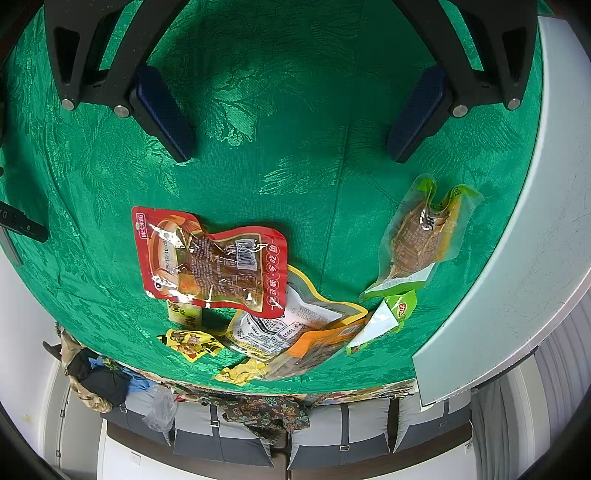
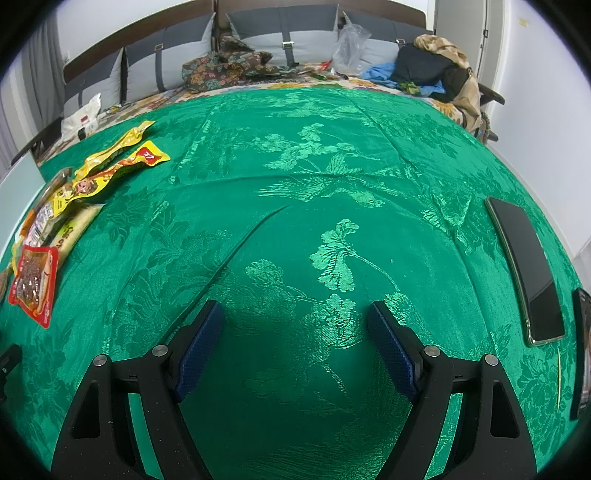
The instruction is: Organize snacks
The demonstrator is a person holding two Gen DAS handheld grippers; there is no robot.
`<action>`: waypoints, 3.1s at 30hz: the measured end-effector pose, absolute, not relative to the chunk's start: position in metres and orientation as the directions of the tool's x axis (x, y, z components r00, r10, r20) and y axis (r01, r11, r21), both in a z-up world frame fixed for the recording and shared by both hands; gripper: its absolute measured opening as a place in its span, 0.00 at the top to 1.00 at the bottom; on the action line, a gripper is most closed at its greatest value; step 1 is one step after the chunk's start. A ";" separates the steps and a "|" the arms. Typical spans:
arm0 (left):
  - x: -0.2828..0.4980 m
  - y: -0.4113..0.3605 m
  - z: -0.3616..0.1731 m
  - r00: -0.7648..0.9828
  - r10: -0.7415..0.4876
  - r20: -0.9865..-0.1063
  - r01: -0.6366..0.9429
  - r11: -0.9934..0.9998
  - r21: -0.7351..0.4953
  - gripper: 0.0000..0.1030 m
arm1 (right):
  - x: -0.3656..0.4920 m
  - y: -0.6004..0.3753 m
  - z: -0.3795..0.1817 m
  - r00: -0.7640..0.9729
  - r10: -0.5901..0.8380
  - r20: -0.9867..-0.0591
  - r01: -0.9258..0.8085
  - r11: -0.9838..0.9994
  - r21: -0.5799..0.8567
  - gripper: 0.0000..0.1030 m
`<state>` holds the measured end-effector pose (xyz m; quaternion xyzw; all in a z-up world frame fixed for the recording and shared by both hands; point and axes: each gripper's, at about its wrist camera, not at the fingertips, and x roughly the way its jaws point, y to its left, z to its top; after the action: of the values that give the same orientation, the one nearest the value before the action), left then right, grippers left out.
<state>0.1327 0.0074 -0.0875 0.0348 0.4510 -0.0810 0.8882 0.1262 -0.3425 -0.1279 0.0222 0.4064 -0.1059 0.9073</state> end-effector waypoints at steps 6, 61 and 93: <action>0.133 0.007 -0.087 0.580 -0.112 -0.807 0.174 0.985 -0.011 0.00 | 0.126 -0.342 -0.128 0.647 -0.174 -0.742 0.210 0.977 -0.046 0.19; 0.132 0.008 -0.088 0.583 -0.108 -0.805 0.171 0.985 -0.009 0.00 | 0.126 -0.342 -0.128 0.647 -0.173 -0.743 0.209 0.977 -0.045 0.19; 0.128 0.024 -0.084 0.542 -0.102 -0.834 0.126 0.991 -0.039 0.00 | 0.126 -0.342 -0.127 0.647 -0.172 -0.743 0.208 0.977 -0.045 0.19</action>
<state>0.1277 0.0239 -0.0841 0.0125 0.4743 -0.0647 0.8779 0.1255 -0.3424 -0.1274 0.0219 0.4069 -0.1048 0.9072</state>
